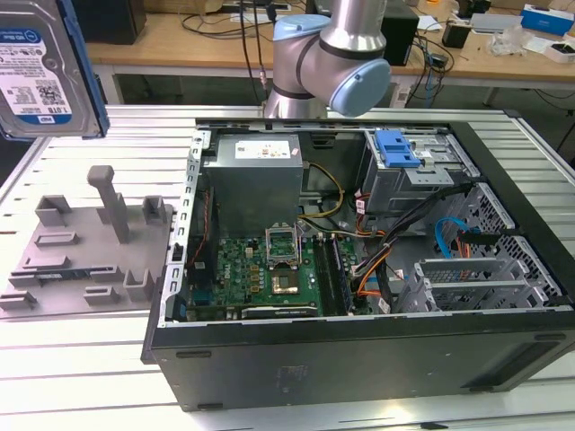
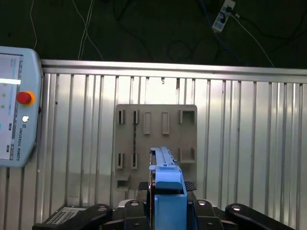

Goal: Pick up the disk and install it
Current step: 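Pick up the disk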

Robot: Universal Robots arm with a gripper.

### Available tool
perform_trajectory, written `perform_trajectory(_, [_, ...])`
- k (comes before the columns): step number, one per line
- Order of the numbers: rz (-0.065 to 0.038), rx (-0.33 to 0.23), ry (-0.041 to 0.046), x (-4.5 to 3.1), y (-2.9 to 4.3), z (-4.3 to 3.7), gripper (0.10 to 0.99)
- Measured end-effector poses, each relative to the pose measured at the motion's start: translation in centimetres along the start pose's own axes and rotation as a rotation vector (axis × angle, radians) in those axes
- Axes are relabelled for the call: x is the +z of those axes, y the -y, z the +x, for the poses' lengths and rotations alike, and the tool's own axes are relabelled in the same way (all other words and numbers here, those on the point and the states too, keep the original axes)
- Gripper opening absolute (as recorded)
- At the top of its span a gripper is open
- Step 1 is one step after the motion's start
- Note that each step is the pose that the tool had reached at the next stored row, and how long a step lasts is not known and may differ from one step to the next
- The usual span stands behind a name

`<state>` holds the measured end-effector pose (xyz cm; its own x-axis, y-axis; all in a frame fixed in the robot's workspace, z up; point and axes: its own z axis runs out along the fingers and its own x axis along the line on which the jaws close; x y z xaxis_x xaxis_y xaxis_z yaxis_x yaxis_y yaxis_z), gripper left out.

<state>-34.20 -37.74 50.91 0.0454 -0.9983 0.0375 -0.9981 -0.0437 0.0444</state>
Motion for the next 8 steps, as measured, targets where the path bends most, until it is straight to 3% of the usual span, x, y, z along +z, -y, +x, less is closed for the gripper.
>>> perform_trajectory(5, [0.000, 0.000, 0.0001, 0.00, 1.58, 1.54, 0.369])
perform_trajectory(8, [0.000, 0.000, 0.0000, 0.01, 3.34, 3.23, 0.369])
